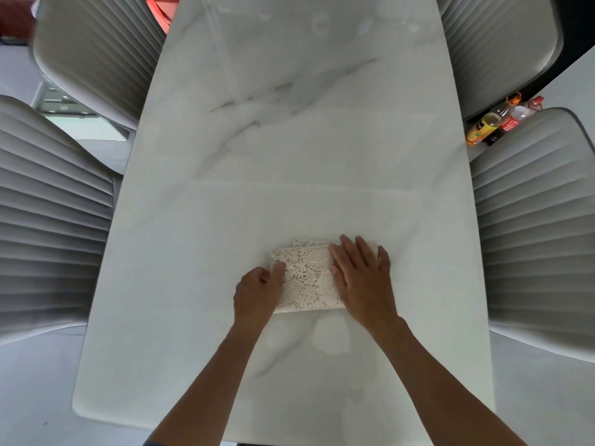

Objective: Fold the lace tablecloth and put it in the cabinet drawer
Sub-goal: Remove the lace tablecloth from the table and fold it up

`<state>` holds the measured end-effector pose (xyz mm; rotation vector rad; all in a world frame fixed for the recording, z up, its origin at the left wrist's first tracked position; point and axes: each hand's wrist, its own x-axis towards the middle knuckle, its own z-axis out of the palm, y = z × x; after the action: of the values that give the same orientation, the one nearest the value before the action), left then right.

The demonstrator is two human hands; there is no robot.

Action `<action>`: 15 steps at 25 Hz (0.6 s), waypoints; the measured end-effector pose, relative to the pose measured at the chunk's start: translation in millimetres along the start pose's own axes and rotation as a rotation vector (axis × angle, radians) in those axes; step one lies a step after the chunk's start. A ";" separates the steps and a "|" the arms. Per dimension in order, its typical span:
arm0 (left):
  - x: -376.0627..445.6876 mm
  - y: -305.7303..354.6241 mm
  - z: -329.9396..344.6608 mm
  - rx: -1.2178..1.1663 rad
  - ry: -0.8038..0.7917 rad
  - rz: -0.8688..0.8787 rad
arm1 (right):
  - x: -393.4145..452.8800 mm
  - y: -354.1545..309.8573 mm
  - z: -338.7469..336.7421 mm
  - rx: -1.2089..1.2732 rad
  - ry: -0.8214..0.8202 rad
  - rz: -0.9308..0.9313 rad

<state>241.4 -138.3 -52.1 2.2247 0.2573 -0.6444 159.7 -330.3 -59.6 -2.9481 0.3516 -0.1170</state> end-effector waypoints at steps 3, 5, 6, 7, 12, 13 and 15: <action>18.4 13.3 -6.1 -0.263 -0.119 -0.050 | 0.3 2.1 8.5 0.010 -0.156 0.060; 26.3 21.1 -6.6 -0.356 -0.171 -0.092 | 1.4 4.2 12.7 -0.008 -0.211 0.080; 28.9 22.7 -5.1 -0.400 -0.182 -0.113 | 1.2 4.3 14.5 -0.016 -0.222 0.082; 30.2 22.4 -2.8 -0.418 -0.177 -0.115 | 0.8 4.5 16.5 -0.021 -0.226 0.087; 16.9 20.8 8.4 -0.242 0.083 0.067 | 0.1 0.7 20.3 -0.045 -0.200 0.127; 11.3 19.7 12.8 -0.045 0.206 0.217 | -0.4 0.1 19.5 -0.045 -0.203 0.135; 0.7 17.5 26.2 0.401 0.289 0.646 | 0.1 0.1 18.4 -0.043 -0.206 0.142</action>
<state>239.0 -169.5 -55.9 2.5774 -0.4791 -0.0160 161.6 -327.4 -77.7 -2.9290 0.5368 0.2132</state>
